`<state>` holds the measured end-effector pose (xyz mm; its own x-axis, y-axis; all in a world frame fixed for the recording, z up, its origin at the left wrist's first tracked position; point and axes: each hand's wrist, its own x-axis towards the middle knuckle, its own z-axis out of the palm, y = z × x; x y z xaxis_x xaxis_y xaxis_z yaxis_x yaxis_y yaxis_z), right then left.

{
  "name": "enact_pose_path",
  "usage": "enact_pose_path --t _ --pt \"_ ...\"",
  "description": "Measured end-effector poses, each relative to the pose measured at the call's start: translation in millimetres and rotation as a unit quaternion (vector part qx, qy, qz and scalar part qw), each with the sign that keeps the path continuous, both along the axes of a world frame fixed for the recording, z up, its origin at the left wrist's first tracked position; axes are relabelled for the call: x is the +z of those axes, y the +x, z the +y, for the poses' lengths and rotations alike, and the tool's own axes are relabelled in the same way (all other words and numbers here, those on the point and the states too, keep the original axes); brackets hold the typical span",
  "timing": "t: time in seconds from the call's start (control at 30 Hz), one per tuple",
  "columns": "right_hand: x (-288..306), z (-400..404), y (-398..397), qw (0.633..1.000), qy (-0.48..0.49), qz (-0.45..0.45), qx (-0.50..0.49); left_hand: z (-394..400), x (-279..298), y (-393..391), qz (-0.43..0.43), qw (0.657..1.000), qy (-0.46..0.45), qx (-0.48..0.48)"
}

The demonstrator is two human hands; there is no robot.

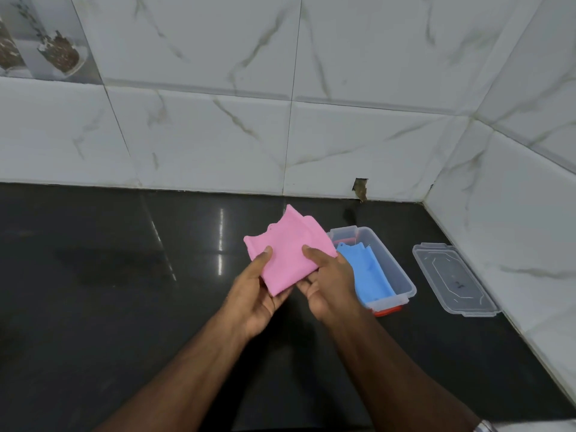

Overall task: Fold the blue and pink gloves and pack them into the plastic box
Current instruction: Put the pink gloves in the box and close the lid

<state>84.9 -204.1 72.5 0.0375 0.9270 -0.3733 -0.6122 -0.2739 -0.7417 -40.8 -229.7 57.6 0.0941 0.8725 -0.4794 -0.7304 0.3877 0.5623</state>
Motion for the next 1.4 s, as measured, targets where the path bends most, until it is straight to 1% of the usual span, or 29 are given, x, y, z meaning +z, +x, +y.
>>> enact_pose_path --t 0.07,0.2,0.37,0.5,0.57,0.7,0.87,0.97,1.13,1.4 --pt "-2.5 -2.5 3.9 1.0 -0.012 0.001 0.015 4.6 5.4 0.0 0.004 0.999 0.001 0.035" --pt "-5.0 -6.7 17.3 0.998 -0.028 0.003 0.06 7.8 12.2 -3.2 0.041 0.998 -0.001 0.047" --pt "-0.3 -6.9 38.7 0.991 -0.051 -0.003 0.121 10.6 16.9 -5.8 0.051 0.998 0.033 0.013" --pt "9.9 -1.1 56.2 0.99 -0.048 0.019 0.129 10.4 20.5 -0.8 0.045 0.995 0.075 -0.039" --pt "11.3 3.4 62.9 0.99 -0.039 -0.008 0.132 9.3 19.8 3.5 0.035 0.993 0.091 -0.068" --pt "13.1 7.5 76.2 0.983 -0.011 -0.107 0.145 8.3 16.7 11.5 0.041 0.987 0.105 -0.111" --pt "17.2 6.2 103.2 0.971 0.047 -0.161 0.172 10.0 14.4 18.8 0.076 0.984 0.109 -0.121" --pt "20.9 2.7 117.9 0.96 0.069 -0.2 0.183 11.2 13.9 23.0 0.122 0.978 0.112 -0.126" --pt "18.2 -9.2 147.6 0.941 0.106 -0.247 0.206 1.6 5.7 27.4 0.17 0.96 0.136 -0.178" --pt "10.6 15.6 180.5 0.938 0.106 -0.274 0.186 23.6 5.5 64.1 0.221 0.958 0.13 -0.128"
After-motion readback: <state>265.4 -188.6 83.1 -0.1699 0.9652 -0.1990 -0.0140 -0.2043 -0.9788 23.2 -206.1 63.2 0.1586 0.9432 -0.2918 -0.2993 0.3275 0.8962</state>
